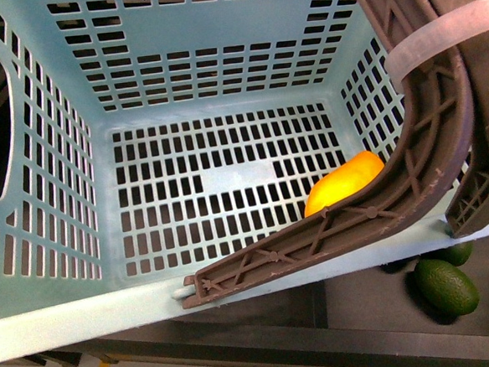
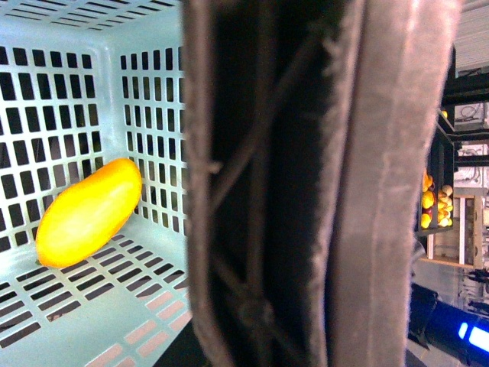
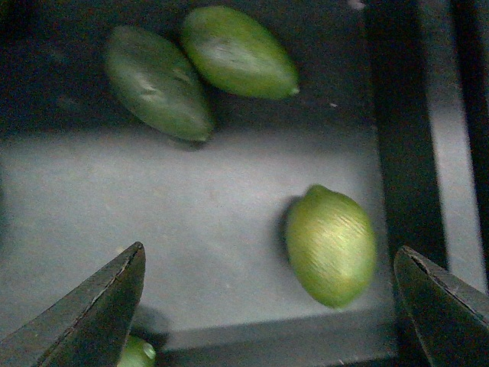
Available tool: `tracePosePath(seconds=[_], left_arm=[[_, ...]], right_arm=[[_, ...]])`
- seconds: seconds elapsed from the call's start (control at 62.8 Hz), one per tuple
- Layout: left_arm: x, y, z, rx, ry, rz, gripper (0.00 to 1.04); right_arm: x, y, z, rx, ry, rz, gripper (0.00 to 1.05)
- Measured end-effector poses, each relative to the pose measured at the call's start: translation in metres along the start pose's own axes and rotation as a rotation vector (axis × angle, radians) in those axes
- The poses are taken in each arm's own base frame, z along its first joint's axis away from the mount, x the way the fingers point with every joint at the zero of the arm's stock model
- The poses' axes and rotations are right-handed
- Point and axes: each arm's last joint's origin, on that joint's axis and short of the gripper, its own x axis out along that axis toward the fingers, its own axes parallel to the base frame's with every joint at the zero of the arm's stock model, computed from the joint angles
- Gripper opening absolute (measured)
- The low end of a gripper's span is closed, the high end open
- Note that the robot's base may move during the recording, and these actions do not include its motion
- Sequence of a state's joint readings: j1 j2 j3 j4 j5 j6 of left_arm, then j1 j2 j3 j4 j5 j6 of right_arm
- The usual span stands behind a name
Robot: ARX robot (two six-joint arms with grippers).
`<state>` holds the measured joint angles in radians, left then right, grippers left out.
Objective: Pick mango and avocado into basket
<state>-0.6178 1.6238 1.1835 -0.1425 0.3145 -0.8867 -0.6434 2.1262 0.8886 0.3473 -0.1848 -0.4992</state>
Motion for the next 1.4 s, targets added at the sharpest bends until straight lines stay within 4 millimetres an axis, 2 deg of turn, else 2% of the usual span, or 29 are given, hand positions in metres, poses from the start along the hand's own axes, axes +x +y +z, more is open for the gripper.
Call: tracePosePath(seconds=[0.302,0.493,0.653,0.86,1.019,1.146,1.401], left_arm=[[0.0,0.0,0.0,0.0,0.002,-0.001,0.14],[0.0,0.0,0.0,0.0,0.002,-0.001,0.14],[0.0,0.0,0.0,0.0,0.0,0.0,0.14],[0.0,0.0,0.0,0.0,0.002,-0.001,0.14],[0.0,0.0,0.0,0.0,0.002,-0.002,0.14],[0.0,0.0,0.0,0.0,0.001,-0.001,0.14],[0.0,0.0,0.0,0.0,0.001,-0.001,0.14]], right_arm=[[0.065,0.004,0.027,-0.056,0.056,0.083,0.96],[0.095,0.005,0.041,-0.074,0.059,0.111,0.96],[0.117,0.015,0.055,-0.091,0.041,0.14,0.96],[0.131,0.032,0.072,-0.093,0.001,0.196,0.96],[0.14,0.054,0.083,-0.119,-0.02,0.252,0.96],[0.144,0.06,0.082,-0.127,-0.009,0.265,0.96],[0.153,0.067,0.067,-0.132,0.043,0.269,0.96]])
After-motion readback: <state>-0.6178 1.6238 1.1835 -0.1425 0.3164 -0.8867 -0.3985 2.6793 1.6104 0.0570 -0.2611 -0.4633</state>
